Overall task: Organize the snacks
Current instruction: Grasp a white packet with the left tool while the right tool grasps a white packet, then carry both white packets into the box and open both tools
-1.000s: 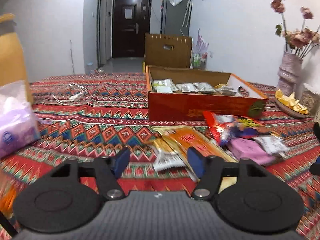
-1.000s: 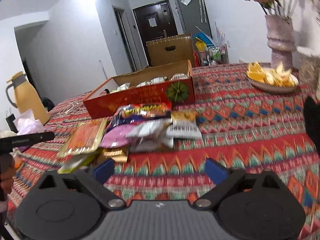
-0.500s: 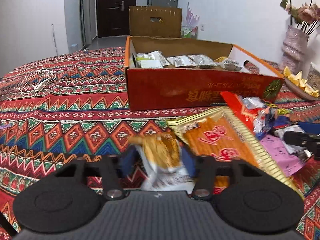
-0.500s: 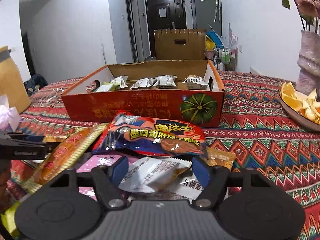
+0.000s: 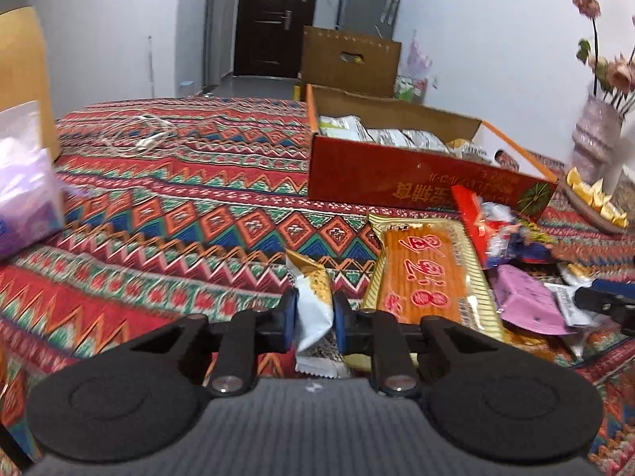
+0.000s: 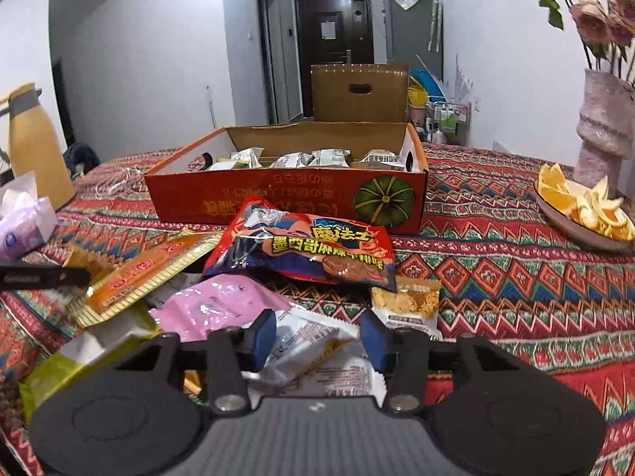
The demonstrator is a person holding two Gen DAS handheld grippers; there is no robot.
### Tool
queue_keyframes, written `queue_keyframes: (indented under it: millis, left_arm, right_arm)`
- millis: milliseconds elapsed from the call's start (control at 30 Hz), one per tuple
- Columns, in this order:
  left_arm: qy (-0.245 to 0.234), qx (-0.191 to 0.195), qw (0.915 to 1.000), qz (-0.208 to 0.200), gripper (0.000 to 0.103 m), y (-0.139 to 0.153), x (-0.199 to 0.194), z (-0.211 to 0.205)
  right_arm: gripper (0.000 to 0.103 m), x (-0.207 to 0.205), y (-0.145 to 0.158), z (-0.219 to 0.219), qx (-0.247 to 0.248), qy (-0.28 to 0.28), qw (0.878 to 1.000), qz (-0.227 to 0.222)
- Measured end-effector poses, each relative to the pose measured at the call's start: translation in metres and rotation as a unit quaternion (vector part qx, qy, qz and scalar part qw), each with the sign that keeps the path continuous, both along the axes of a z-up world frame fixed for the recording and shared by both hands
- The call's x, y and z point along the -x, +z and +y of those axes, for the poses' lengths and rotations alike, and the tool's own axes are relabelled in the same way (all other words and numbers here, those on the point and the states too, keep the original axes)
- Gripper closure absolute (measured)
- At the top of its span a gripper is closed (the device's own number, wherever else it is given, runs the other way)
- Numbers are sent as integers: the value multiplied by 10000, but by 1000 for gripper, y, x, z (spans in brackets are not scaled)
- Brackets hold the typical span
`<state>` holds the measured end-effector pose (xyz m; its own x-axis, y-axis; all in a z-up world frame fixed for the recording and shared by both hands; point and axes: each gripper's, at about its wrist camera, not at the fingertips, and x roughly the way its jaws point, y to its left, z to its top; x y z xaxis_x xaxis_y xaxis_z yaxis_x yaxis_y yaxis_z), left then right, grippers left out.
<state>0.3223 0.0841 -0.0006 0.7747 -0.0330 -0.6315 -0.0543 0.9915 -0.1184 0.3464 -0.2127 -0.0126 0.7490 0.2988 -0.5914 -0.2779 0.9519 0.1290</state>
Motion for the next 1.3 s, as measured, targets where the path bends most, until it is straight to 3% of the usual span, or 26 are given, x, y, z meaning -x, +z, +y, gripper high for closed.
queue_keyframes:
  millis: [133, 333, 400, 500, 567, 633, 700, 733, 767, 833, 933, 1067, 1300]
  left_arm:
    - [-2, 111, 9996, -258, 84, 19, 28, -2]
    - [-243, 255, 9982, -482, 84, 38, 65, -19]
    - [-413, 324, 9972, -525, 84, 40, 76, -28]
    - [-580, 385, 9963, -496, 84, 37, 87, -40]
    - [-699, 407, 9958, -430, 84, 32, 92, -48]
    - [-783, 435, 9954, -352, 84, 27, 94, -53]
    - [-863, 479, 9947, -276, 84, 23, 95, -57]
    - [-879, 487, 9946, -254, 84, 21, 95, -58]
    - [-886, 486, 9946, -237, 84, 20, 95, -59]
    - [-896, 497, 9945, -234, 84, 18, 96, -60]
    - [-860, 525, 9946, -258, 84, 19, 101, -57]
    - [-768, 498, 9954, -285, 84, 23, 110, -50]
    - [-864, 565, 9945, -196, 84, 22, 122, -54]
  right_arm:
    - [44, -1, -9, 14, -210, 124, 9997, 90]
    - [44, 11, -10, 23, -42, 186, 9998, -38]
    - [47, 21, -9, 26, 32, 647, 9979, 95]
    - [54, 46, -7, 29, 408, 896, 9951, 61]
    - [67, 61, -9, 26, 497, 1040, 9931, 233]
    - [72, 74, -7, 20, 410, 1095, 9927, 287]
    - [67, 84, -2, 17, 340, 1022, 9941, 139]
    - [55, 85, 2, 14, 183, 968, 9951, 114]
    - [35, 84, 5, 12, -33, 904, 9958, 105]
    - [19, 81, 8, 15, -481, 826, 9954, 58]
    - [27, 74, 2, 42, -208, 1062, 9941, 43]
    - [51, 73, -16, 72, 451, 1233, 9913, 92]
    - [60, 110, -15, 41, 424, 1033, 9937, 133]
